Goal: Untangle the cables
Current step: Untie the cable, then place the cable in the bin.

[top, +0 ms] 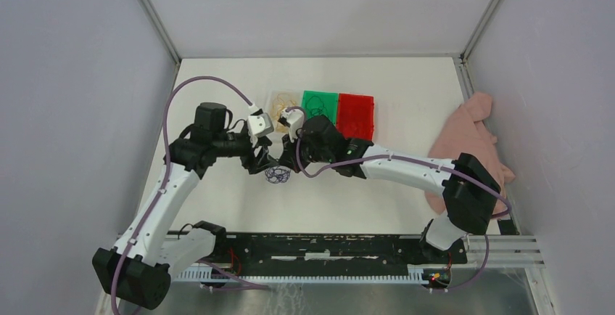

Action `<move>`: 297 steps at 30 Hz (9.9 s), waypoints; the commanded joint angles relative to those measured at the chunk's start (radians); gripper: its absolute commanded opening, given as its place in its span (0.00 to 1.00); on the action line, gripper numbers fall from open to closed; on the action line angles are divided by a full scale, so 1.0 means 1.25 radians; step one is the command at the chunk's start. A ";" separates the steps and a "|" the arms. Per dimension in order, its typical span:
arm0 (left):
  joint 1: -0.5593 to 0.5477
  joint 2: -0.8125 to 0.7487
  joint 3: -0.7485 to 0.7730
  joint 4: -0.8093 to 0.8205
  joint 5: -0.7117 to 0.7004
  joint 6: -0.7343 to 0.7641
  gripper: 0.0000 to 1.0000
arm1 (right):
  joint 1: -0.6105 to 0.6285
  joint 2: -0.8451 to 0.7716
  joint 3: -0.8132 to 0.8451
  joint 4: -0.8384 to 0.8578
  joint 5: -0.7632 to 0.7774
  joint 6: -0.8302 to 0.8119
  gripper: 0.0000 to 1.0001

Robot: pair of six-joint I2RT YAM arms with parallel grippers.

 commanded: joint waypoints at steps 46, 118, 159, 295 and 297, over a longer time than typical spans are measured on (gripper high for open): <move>-0.002 -0.118 -0.084 0.130 0.027 0.040 0.44 | -0.015 -0.094 -0.003 0.140 -0.080 0.237 0.00; -0.002 -0.366 -0.198 0.464 -0.027 0.129 0.03 | -0.137 -0.083 0.010 0.281 -0.281 0.369 0.60; -0.003 -0.301 -0.008 0.575 -0.080 -0.224 0.03 | -0.056 -0.023 -0.214 0.436 -0.039 0.427 0.47; -0.129 0.402 0.408 0.887 -0.271 -0.136 0.03 | -0.370 -0.358 -0.225 -0.091 0.411 0.273 0.65; -0.129 0.412 0.412 0.887 -0.267 -0.125 0.03 | -0.372 -0.362 -0.230 -0.092 0.411 0.275 0.65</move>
